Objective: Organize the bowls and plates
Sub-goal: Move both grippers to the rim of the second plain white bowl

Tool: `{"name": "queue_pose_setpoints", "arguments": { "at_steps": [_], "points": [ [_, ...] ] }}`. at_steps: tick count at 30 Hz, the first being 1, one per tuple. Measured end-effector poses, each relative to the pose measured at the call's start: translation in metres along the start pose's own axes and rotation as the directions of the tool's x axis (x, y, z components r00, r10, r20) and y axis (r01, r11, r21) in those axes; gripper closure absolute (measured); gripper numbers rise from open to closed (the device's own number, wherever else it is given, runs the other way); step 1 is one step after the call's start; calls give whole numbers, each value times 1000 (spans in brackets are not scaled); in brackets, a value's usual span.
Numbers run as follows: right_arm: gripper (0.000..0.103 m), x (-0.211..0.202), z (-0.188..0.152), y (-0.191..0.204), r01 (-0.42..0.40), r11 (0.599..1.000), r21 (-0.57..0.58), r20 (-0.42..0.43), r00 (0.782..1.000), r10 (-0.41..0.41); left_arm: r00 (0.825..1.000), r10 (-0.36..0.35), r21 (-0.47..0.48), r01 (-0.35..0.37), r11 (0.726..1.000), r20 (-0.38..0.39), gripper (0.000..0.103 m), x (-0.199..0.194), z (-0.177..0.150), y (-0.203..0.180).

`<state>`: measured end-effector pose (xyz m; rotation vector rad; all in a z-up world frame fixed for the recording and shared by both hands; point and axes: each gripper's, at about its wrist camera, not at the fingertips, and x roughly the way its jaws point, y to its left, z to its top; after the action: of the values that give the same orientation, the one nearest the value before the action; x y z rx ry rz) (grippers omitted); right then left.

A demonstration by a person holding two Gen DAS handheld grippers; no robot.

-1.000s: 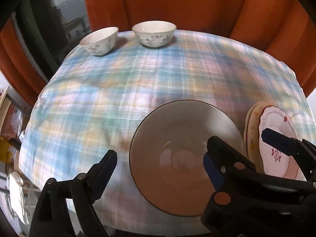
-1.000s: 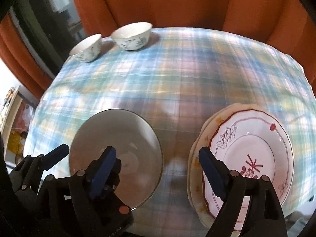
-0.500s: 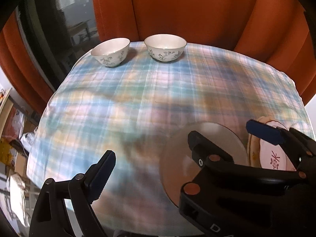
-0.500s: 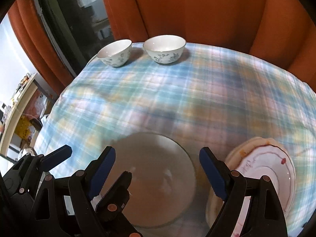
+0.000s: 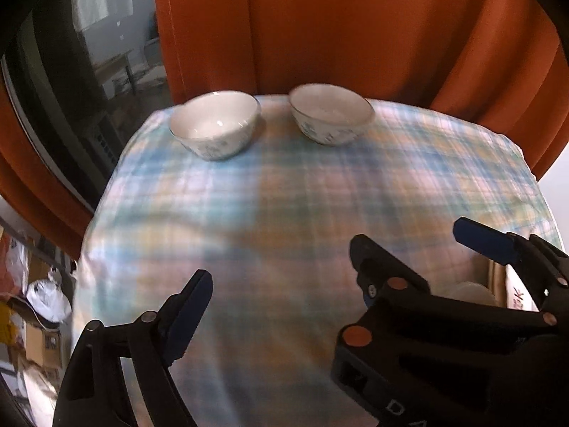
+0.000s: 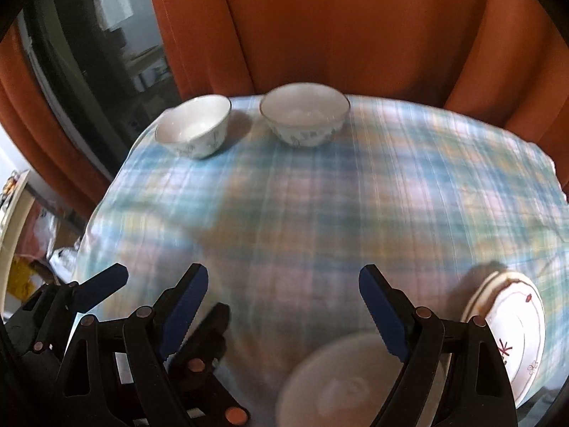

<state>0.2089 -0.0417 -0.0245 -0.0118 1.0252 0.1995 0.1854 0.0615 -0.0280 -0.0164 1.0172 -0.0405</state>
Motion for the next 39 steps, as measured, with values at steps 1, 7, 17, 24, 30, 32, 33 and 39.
{"name": "queue_pose_setpoints", "arguments": {
  "at_steps": [1, 7, 17, 24, 30, 32, 33, 39],
  "points": [
    [14, 1, 7, 7, 8, 1000, 6, 9, 1000, -8, 1000, -8, 4, 8, 1000, 9, 16, 1, 6, 8],
    [14, 5, 34, 27, 34, 998, 47, 48, 998, -36, 999, -30, 22, 29, 999, 43, 16, 4, 33, 31],
    [14, 17, 74, 42, 76, 994, 81, 90, 992, -83, 994, -27, -26, 30, 999, 110, 21, 21, 70, 56],
    [14, 44, 104, 54, 81, 995, 56, 102, 991, -86, 993, 20, -40, -15, 999, 120, 21, 45, 96, 80],
    [14, 81, 134, 65, 58, 997, 52, 99, 993, -63, 992, 61, -64, -54, 997, 107, 22, 76, 122, 104],
    [15, 93, 144, 68, 53, 997, 58, 93, 994, -58, 991, 85, -69, -78, 995, 99, 24, 87, 130, 109],
    [15, 100, 149, 69, 58, 997, 59, 95, 993, -64, 991, 95, -70, -89, 994, 96, 25, 91, 133, 112],
    [34, 131, 169, 76, 51, 997, 61, 83, 995, -56, 987, 141, -95, -134, 986, 80, 26, 122, 152, 127]
  ]
}}
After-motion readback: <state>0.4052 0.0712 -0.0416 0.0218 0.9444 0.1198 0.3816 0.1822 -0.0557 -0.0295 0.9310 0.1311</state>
